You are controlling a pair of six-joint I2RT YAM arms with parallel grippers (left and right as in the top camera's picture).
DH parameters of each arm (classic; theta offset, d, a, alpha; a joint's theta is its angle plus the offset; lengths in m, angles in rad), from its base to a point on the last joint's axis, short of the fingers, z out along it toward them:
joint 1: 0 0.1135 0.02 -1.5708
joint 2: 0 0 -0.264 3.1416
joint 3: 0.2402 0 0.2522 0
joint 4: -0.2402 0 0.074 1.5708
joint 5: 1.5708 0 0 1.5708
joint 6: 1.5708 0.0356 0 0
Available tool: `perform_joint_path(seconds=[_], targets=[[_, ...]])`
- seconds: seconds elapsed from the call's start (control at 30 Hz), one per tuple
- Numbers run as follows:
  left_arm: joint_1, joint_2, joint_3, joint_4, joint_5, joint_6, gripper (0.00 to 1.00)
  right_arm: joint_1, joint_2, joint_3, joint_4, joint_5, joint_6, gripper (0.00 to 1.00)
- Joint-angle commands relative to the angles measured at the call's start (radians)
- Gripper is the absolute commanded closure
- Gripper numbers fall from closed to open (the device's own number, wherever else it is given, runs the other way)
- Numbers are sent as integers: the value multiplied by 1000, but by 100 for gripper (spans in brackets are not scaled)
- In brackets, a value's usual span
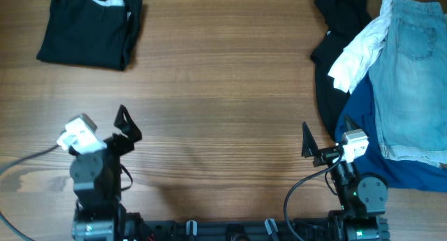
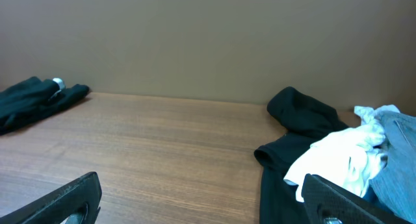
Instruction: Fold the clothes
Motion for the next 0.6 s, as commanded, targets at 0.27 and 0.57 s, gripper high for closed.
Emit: perform_joint_path(seconds=[0.27,0.57], targets=[[5,-282,-288,172,60,-14,0,-2,-12,-1,5,-16,-2,0],[5,-383,-328,217,63,-13,0,-2,-12,-1,5,-16,-2,0]])
